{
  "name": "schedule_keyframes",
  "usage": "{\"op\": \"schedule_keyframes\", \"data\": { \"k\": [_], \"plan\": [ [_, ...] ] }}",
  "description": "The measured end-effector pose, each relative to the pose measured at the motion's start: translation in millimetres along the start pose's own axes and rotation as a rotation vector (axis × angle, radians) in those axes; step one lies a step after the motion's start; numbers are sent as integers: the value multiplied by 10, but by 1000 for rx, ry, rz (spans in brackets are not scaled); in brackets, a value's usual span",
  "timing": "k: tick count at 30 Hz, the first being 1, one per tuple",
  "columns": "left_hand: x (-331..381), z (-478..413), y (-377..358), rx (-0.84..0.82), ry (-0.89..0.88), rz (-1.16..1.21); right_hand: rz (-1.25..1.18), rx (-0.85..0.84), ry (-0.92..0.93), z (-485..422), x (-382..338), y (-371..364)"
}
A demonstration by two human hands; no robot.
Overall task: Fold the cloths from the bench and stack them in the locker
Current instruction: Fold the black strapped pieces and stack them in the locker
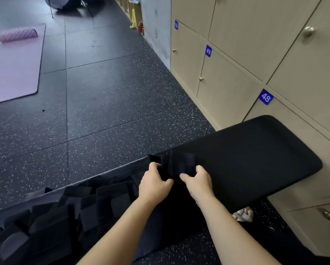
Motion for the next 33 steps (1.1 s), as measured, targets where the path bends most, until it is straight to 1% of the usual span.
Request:
{"op": "schedule_keyframes", "data": {
  "k": [5,12,16,23,28,33],
  "plan": [
    [77,9,-157,-65,-35,145,-116,-25,-3,32,65,150],
    [104,117,-315,-230,-1,585,-230,-23,32,113,107,370],
    [205,271,-270,-319,-28,773,-392,24,49,264,150,563],
    [649,653,-102,-439,-140,874,-528,101,155,679,-5,1127],
    [1064,1048,-78,-562,-139,980,-493,219,262,1013,-43,1648],
    [1539,1527,-188,-690,-202,985,-513,334,273,1323,103,2186]
  ]
}}
Point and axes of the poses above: each hand's wrist, its own z-axis away from the middle knuckle, its own y-axis out of the back of the hand, x = y × z, the point moved 3 cm from there along -z, towards the middle knuckle, and after that the axes turned 1 degree about x, right-handed, at the moved point
